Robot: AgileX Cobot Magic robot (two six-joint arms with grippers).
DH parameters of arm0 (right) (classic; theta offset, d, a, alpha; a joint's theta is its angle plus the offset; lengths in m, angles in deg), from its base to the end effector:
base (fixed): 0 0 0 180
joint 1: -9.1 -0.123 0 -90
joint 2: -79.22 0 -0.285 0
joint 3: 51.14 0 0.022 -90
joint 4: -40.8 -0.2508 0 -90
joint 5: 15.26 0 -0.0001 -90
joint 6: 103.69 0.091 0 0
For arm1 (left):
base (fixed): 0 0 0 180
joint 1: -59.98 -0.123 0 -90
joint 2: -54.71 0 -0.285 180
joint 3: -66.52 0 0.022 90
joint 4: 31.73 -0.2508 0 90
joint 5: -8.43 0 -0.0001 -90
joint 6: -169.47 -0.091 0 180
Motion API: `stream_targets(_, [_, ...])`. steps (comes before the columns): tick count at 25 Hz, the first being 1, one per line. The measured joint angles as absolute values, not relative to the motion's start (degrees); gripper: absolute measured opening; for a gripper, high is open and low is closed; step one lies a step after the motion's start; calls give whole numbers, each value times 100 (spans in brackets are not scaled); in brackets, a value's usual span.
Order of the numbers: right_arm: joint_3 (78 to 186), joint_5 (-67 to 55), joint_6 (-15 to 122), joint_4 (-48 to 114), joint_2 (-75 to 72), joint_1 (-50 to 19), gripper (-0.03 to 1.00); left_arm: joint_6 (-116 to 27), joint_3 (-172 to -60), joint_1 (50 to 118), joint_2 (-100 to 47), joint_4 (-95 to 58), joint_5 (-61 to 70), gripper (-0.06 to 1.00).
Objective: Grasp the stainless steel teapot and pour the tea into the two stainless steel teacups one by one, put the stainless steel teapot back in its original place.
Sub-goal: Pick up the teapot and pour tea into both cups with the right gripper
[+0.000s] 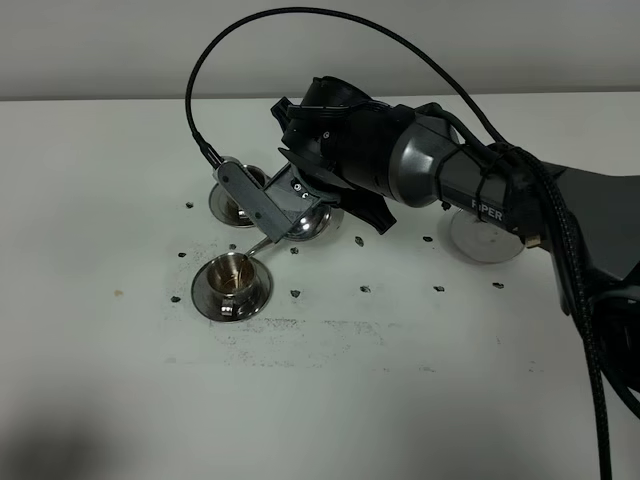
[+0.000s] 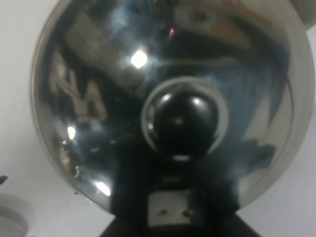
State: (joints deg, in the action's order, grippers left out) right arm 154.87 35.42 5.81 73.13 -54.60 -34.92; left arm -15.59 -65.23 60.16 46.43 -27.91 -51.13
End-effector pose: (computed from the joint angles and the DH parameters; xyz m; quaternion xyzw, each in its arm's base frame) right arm 0.3710 0.3061 0.1986 -0.8657 0.3983 -0.2791 0.1185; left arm -0.0034 -0.0052 0.2807 0.0396 0.8471 -0.0108 0.5299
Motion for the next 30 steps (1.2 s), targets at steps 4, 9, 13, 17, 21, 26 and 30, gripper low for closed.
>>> stream_targets(4, [15487,3538,604,7391,-5460,-3522,20,-1559,-6523,6016,4643,-2791,-5113,58])
stream_targets(9, [15487,3538,611,7534,-5460,-3569,20,-1559,-6523,6016,4643,-2791,-5113,58])
stream_targets(13, [15487,3538,611,7606,-5460,-3582,20,-1559,-6523,6016,4643,-2791,-5113,58])
stream_targets(17, [15487,3544,611,7646,-5460,-3637,20,-1559,-6523,6016,4643,-2791,-5113,58])
stream_targets(21, [15487,3544,700,7706,-5460,-3682,20,-1559,-6523,6016,4643,-2791,-5113,58])
stream_targets(26, [15487,3544,757,7743,-5490,-3744,20,-1559,-6523,6016,4643,-2791,-5113,58])
stream_targets(30, [15487,3544,757,7809,-5524,-3744,20,-1559,-6523,6016,4643,-2791,-5113,58])
